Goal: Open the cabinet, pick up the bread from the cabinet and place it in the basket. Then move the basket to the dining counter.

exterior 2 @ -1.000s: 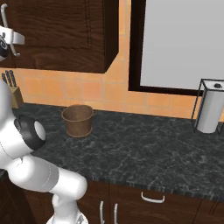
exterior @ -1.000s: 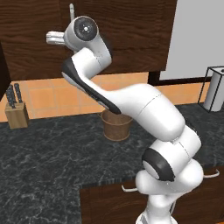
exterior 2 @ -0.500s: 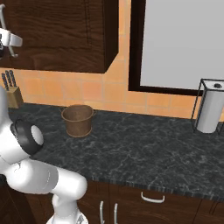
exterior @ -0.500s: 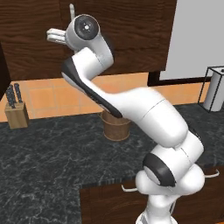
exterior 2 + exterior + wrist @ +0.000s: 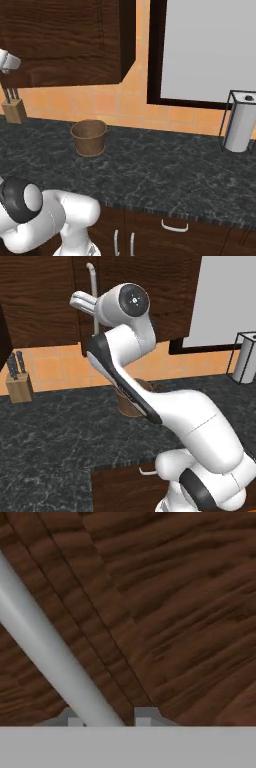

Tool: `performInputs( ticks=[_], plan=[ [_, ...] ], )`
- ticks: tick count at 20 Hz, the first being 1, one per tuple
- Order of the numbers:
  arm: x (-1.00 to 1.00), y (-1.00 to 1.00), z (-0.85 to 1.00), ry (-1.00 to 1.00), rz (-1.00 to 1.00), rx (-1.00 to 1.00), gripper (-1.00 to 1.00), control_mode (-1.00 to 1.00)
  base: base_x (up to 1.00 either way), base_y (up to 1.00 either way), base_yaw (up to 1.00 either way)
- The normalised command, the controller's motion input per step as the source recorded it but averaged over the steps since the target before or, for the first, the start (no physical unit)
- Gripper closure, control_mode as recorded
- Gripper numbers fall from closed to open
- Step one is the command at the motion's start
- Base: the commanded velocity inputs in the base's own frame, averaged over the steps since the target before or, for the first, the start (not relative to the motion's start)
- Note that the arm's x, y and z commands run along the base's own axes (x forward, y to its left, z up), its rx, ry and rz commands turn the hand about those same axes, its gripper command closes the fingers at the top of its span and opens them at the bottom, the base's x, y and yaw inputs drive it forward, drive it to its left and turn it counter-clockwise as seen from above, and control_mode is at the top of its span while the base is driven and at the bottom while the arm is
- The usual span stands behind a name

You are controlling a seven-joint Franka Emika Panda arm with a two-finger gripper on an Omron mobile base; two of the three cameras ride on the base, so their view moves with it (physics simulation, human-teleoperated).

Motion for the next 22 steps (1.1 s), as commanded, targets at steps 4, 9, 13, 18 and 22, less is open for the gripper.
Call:
performInputs(
  ticks=[4,9,13,18,22],
  plan=[
    [-1.0,-0.91,0.54,0.0,0.0,0.19,1.0,-1.0,0.0,0.0,0.0],
    [-1.0,-0.95,0.6,0.0,0.01,0.16,1.0,-1.0,0.0,0.0,0.0],
    [-1.0,-0.96,0.72,0.08,0.06,0.07,1.0,-1.0,0.0,0.0,0.0],
    [-1.0,-0.98,0.63,0.13,0.09,0.04,1.0,-1.0,0.0,0.0,0.0],
    [-1.0,-0.93,0.22,0.07,0.1,0.05,1.0,-1.0,0.0,0.0,0.0]
  ],
)
